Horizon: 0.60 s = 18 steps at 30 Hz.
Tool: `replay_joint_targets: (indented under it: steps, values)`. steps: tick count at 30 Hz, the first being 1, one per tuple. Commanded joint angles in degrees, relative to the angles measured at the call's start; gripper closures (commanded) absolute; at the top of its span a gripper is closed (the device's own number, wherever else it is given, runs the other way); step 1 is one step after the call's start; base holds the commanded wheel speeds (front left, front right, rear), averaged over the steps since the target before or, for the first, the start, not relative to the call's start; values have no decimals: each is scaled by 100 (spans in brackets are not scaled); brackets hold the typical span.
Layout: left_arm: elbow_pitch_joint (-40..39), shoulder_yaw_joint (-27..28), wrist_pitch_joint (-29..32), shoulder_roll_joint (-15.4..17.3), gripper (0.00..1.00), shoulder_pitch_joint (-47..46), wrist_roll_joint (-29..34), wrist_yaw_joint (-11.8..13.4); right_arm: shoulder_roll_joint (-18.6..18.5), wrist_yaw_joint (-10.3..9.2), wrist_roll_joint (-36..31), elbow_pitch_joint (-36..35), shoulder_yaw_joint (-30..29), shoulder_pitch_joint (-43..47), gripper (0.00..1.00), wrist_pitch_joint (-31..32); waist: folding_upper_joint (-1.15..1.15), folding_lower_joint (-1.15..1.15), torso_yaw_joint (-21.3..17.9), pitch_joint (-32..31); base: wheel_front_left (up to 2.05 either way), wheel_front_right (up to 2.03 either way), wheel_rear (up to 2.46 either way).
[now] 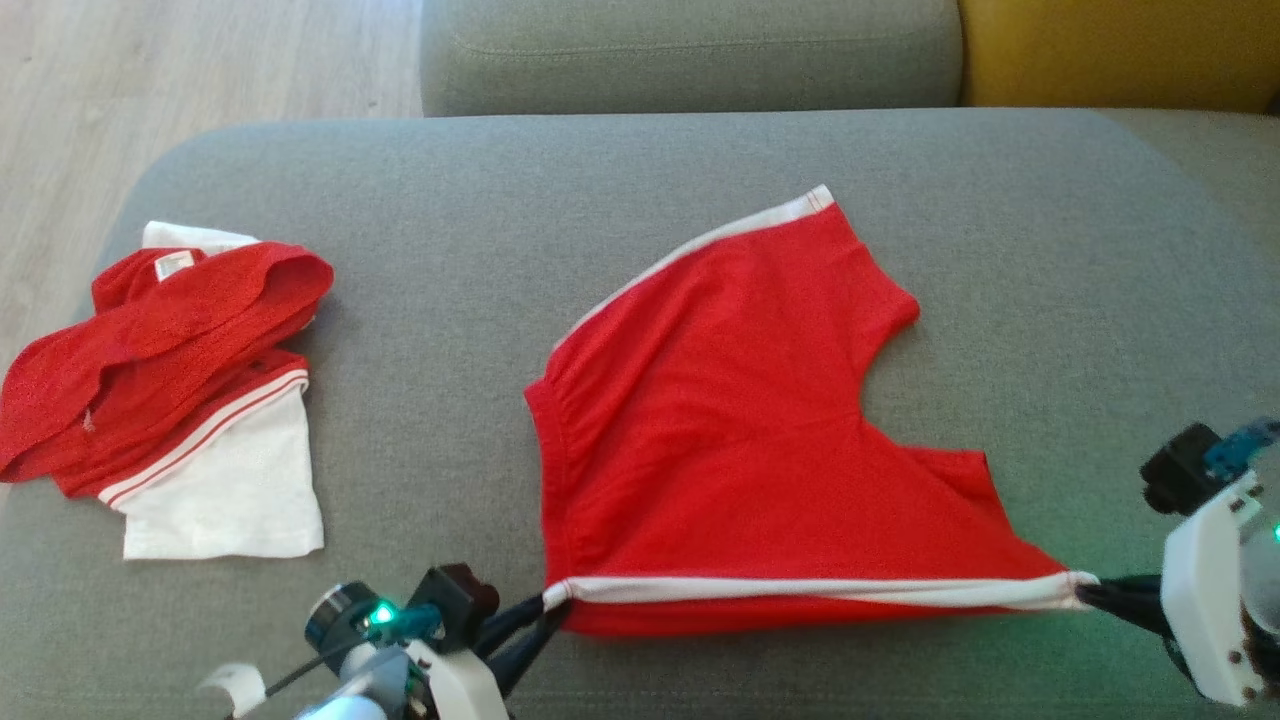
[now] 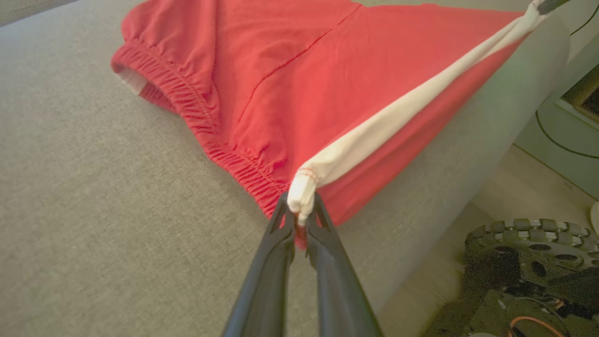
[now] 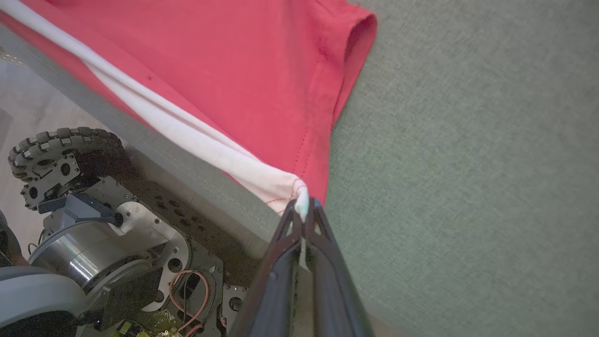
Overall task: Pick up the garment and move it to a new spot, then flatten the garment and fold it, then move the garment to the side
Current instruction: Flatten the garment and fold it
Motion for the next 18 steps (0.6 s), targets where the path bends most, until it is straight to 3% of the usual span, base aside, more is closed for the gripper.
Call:
replay_joint_targets:
  steps: [1,7,11,18]
  values:
    - [-344,273,107,256,100,-122,-143,6,-469,-5,72,-165,-149,125,100,96,0,1,32,-34,0,0,0]
    - [-1098,446,307,390,100,-101,-306,194,-566,-5,67,-426,-694,-7,100,7,0,1,116,122,0,0,0]
    - [-1410,621,347,270,100,-468,-375,273,-253,-5,46,-268,-1341,-431,100,-89,0,1,253,390,0,0,0]
    - [-1390,826,257,50,100,-950,-429,352,223,-5,-187,140,-1852,-1031,100,37,0,1,442,822,0,0,0]
